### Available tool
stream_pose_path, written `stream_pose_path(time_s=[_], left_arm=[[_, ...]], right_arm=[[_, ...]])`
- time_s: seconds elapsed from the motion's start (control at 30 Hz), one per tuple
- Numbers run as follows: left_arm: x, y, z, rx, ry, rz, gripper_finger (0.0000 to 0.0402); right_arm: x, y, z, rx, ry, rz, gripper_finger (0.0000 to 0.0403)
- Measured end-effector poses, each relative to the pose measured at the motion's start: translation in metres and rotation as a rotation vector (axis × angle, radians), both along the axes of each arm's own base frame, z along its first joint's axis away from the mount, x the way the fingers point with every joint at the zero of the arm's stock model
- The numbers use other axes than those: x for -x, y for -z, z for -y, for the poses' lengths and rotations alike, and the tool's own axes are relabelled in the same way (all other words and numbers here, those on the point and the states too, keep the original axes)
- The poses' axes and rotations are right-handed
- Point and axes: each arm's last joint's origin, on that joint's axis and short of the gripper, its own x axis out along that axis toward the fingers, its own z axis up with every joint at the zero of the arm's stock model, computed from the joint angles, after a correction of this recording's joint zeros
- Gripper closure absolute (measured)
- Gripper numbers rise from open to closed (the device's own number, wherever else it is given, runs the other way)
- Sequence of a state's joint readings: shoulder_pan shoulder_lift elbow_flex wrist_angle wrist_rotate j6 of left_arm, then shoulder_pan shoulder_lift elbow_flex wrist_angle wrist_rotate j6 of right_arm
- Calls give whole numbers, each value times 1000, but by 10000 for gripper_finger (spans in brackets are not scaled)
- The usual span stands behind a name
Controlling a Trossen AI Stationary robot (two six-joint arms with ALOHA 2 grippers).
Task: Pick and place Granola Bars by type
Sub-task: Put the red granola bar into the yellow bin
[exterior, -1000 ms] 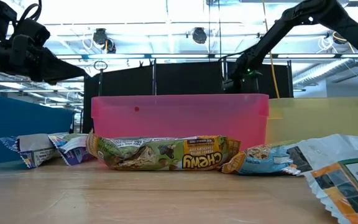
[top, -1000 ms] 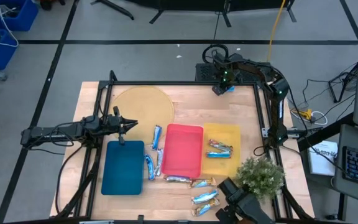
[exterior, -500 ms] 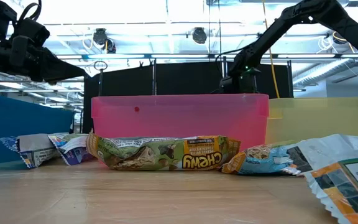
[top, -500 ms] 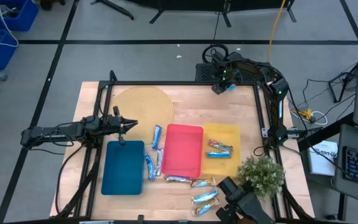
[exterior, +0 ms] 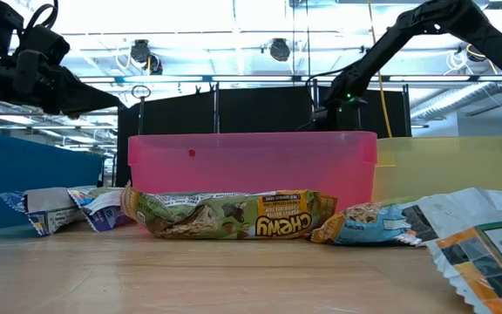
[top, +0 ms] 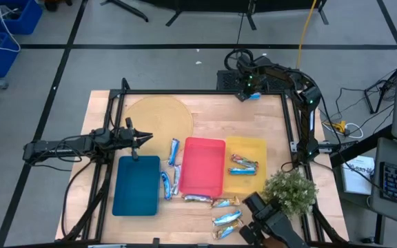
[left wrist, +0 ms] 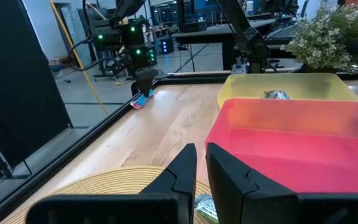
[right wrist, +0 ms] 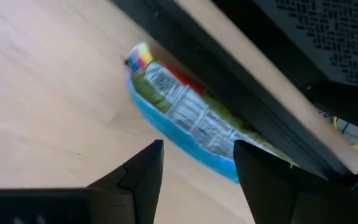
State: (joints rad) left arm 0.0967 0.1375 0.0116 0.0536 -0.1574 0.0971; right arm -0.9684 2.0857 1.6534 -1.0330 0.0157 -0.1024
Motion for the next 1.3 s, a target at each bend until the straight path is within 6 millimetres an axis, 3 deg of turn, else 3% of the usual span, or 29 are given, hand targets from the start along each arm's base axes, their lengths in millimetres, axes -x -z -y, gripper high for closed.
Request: stream_pose_path(time_s=[0.17, 0.43, 0.63, 0.83, 1.03, 1.3], left_arm=[[0, 0, 0, 0, 0, 0, 355], [0, 0, 0, 0, 0, 1, 355], [0, 0, 0, 0, 0, 1, 355], [0, 0, 0, -3, 0, 0, 355], [0, 0, 0, -3, 0, 1, 355], [0, 0, 0, -4, -1, 1, 355]], right_arm=[[2, 6, -3, -29, -13, 5, 253], [-4, 8, -9, -37, -38, -5, 391], [-14, 2, -22, -44, -115, -13, 402], [-26, -26, -37, 34, -190, 45, 403], [-25, -68, -58, 97, -211, 108, 403], [-28, -131, -126, 93, -308, 261, 403]])
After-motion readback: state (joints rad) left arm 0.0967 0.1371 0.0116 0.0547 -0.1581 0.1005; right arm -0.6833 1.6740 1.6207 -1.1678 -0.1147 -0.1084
